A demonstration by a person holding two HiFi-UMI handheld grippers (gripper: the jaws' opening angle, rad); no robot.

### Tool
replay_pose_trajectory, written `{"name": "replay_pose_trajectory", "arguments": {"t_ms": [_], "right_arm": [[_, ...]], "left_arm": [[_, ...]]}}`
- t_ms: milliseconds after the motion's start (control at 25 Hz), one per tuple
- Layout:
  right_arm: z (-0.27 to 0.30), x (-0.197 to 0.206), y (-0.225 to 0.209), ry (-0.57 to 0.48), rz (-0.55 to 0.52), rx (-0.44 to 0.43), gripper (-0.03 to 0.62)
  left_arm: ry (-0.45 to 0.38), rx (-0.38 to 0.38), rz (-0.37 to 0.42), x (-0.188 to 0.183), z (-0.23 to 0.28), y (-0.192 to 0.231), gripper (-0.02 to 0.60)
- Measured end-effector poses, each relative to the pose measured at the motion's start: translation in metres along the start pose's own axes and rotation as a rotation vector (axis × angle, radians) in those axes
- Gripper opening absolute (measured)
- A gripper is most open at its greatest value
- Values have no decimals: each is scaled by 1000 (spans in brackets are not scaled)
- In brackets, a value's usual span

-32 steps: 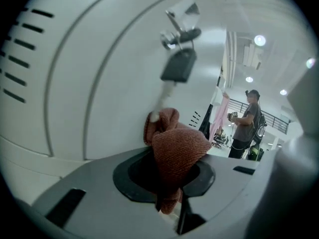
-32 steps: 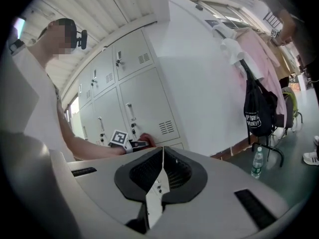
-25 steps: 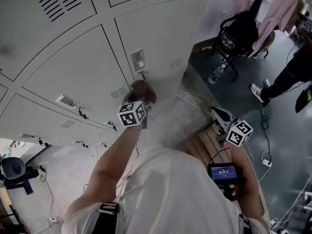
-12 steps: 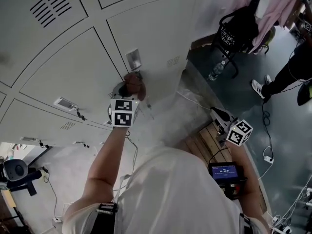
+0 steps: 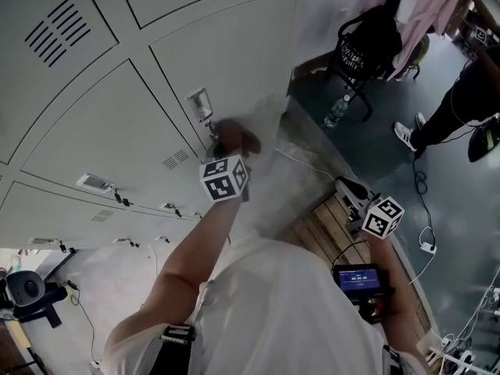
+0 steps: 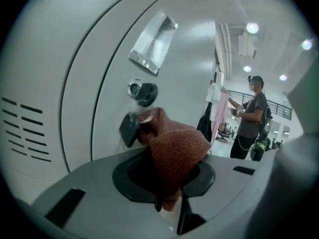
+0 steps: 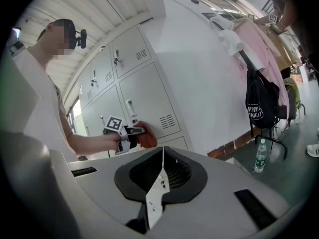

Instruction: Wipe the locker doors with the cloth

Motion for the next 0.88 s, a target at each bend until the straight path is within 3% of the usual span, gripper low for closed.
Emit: {"name": "replay_pose_trajectory", "arguments": {"t_ms": [160, 280, 360, 480, 640, 880], "right_arm": [[-10, 1, -6, -15, 14, 32, 18], [-17, 3, -11, -24, 27, 55, 18], [-20, 4, -12, -26, 33, 63, 18], [-23, 5, -12, -31, 39, 74, 18], [-29, 5, -13, -38, 44, 99, 18], [-51, 8, -14, -66, 59, 160, 18]], "left_arm": [[-194, -41, -98, -33, -13, -8, 67], [-215, -59, -184, -39, -15, -3, 67], [-196, -55, -197, -37, -9, -4, 67], [-145, -27, -144, -33, 12, -19, 67], [-84, 14, -15, -26, 50, -49, 67], [-64, 92, 190, -38, 105, -111, 67]]}}
Point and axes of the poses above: the fingertips, and each gripper's own axes: z forward along the fingers, y to its left, x out of its underside, the point moved 1 cm from there along -z, backward along the fingers, and after that the axes turned 1 degree about y, right-handed, at the moved point
